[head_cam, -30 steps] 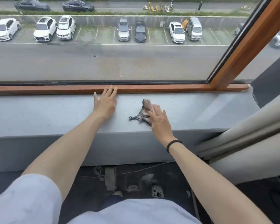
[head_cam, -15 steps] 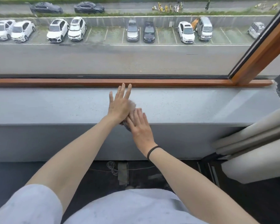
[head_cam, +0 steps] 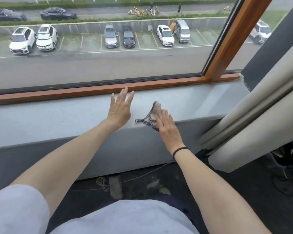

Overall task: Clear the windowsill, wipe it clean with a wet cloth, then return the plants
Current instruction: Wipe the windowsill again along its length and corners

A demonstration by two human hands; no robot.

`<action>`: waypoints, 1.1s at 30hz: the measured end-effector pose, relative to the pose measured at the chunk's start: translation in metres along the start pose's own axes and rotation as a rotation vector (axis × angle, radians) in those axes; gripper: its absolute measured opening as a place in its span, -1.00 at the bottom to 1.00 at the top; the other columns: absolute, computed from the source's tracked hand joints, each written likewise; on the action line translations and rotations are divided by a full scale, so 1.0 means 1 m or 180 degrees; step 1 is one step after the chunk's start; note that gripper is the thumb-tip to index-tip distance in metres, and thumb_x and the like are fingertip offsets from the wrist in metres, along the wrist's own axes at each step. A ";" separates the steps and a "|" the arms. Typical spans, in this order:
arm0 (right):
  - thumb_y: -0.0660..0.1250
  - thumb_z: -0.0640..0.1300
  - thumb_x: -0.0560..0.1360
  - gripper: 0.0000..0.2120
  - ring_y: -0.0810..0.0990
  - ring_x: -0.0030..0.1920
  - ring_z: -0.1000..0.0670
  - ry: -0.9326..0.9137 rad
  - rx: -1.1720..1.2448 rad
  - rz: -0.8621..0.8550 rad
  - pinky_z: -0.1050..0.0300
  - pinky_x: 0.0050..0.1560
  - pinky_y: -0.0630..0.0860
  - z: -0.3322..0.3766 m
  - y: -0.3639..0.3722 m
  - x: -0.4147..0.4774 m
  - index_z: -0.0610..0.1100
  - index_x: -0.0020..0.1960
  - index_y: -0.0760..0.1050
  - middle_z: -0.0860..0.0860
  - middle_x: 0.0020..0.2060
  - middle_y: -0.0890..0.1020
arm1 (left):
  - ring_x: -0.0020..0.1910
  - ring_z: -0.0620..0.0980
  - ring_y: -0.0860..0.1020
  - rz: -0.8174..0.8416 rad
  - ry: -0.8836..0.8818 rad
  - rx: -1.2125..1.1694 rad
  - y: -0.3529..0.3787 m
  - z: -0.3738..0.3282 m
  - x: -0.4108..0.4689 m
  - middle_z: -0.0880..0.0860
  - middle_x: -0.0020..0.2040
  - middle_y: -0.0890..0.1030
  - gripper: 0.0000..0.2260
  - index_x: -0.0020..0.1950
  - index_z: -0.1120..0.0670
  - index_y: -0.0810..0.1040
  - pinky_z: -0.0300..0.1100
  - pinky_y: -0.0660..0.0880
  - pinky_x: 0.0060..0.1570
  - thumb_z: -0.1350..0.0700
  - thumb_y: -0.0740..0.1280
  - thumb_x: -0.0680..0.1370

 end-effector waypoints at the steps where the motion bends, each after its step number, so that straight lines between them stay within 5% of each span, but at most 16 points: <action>1: 0.15 -0.51 0.32 -0.39 0.43 0.31 -0.31 0.0252 -0.0047 0.0063 -0.17 0.31 0.39 -0.028 -0.001 -0.008 -0.32 0.37 0.38 -0.36 0.29 0.43 | 0.54 0.04 -0.05 0.0049 0.0094 0.0006 0.004 -0.014 0.004 0.14 0.57 -0.06 -0.41 0.55 0.07 0.02 0.15 -0.13 0.44 0.33 0.08 0.54; 5: 0.02 -0.37 0.55 -0.51 0.18 0.48 -0.24 0.1110 0.0143 0.0267 0.01 0.48 -0.03 -0.130 -0.006 -0.027 -0.25 0.47 0.24 -0.30 0.44 0.23 | 0.55 0.00 -0.09 0.0234 0.0321 0.0011 0.015 -0.063 0.017 0.08 0.57 -0.09 -0.42 0.55 0.07 0.03 0.14 -0.18 0.45 0.34 0.06 0.55; 8: 0.03 -0.20 0.62 -0.55 0.16 0.48 -0.21 0.1339 0.0387 0.0354 0.00 0.49 -0.02 -0.150 -0.006 -0.015 -0.22 0.49 0.19 -0.26 0.46 0.21 | 0.55 -0.02 -0.12 0.0339 0.0306 0.0033 0.021 -0.084 0.029 0.05 0.57 -0.11 -0.45 0.55 0.07 0.02 0.16 -0.20 0.44 0.31 0.03 0.57; 11: 0.01 -0.01 0.60 -0.47 0.30 0.36 -0.26 0.0853 0.0871 0.0342 -0.11 0.44 0.16 -0.116 -0.009 0.021 -0.28 0.48 0.20 -0.27 0.37 0.35 | 0.54 -0.03 -0.13 0.0331 0.0064 0.0010 0.024 -0.099 0.049 0.05 0.57 -0.11 -0.42 0.55 0.08 0.01 0.16 -0.17 0.44 0.30 0.08 0.55; 15: 0.10 -0.09 0.64 -0.53 0.01 0.51 -0.21 0.0040 0.1260 0.0871 0.03 0.49 -0.14 -0.078 0.011 0.073 -0.12 0.52 0.14 -0.18 0.52 0.10 | 0.55 0.01 -0.06 0.0012 -0.0280 -0.0216 0.027 -0.111 0.081 0.10 0.57 -0.02 -0.45 0.54 0.14 0.08 0.09 -0.11 0.46 0.25 0.16 0.56; 18: 0.12 -0.26 0.61 -0.48 0.09 0.50 -0.17 0.0032 0.1207 0.0744 0.04 0.48 0.01 -0.109 0.014 0.083 -0.06 0.54 0.11 -0.17 0.48 0.19 | 0.54 0.06 0.03 -0.0189 -0.0158 -0.0316 0.029 -0.115 0.091 0.13 0.55 0.08 -0.44 0.51 0.19 0.18 0.04 -0.05 0.47 0.37 0.15 0.50; 21: 0.10 -0.48 0.46 -0.36 0.35 0.28 -0.17 0.0930 0.1100 0.0229 0.03 0.31 0.31 -0.216 0.001 0.069 -0.09 0.48 0.25 -0.14 0.26 0.38 | 0.51 0.09 0.14 -0.0230 0.0233 -0.0097 0.040 -0.134 0.097 0.15 0.53 0.17 -0.42 0.47 0.21 0.28 0.08 0.06 0.45 0.43 0.15 0.44; 25: 0.10 -0.39 0.52 -0.60 0.36 0.28 -0.22 0.1831 0.1060 0.0332 -0.06 0.31 0.32 -0.271 -0.003 0.066 -0.24 0.34 0.36 -0.23 0.24 0.41 | 0.54 0.07 0.06 -0.0062 0.0113 -0.0067 0.049 -0.166 0.103 0.11 0.55 0.08 -0.38 0.52 0.19 0.15 0.07 -0.01 0.46 0.41 0.12 0.45; 28: 0.22 -0.38 0.47 -0.56 0.36 0.31 -0.20 0.0866 0.1714 0.0392 -0.10 0.34 0.33 -0.189 0.005 0.090 -0.22 0.34 0.40 -0.20 0.28 0.42 | 0.54 0.06 0.04 -0.0131 -0.0112 -0.0085 0.048 -0.182 0.109 0.11 0.55 0.08 -0.38 0.53 0.17 0.13 0.04 -0.06 0.46 0.38 0.14 0.47; 30: 0.22 -0.36 0.50 -0.41 0.24 0.41 -0.16 0.0235 0.1619 0.0549 0.05 0.44 0.18 -0.156 0.005 0.096 -0.12 0.50 0.20 -0.14 0.38 0.34 | 0.53 0.08 0.07 -0.0252 -0.0364 -0.0132 0.044 -0.179 0.111 0.13 0.54 0.14 -0.40 0.52 0.17 0.16 0.04 -0.05 0.46 0.35 0.19 0.48; 33: 0.11 -0.35 0.55 -0.57 0.36 0.25 -0.13 0.0346 0.1167 0.0383 0.12 0.27 0.31 -0.198 0.003 0.102 -0.14 0.40 0.34 -0.10 0.23 0.42 | 0.52 0.12 0.10 -0.0359 -0.0617 -0.0045 0.035 -0.167 0.111 0.19 0.52 0.18 -0.39 0.50 0.22 0.20 0.04 -0.02 0.46 0.41 0.18 0.43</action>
Point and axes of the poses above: each hand's wrist, its own x-axis towards the middle knuckle, its own y-axis out of the palm, z = x × y, the point moved 7 cm from there along x, towards the middle knuckle
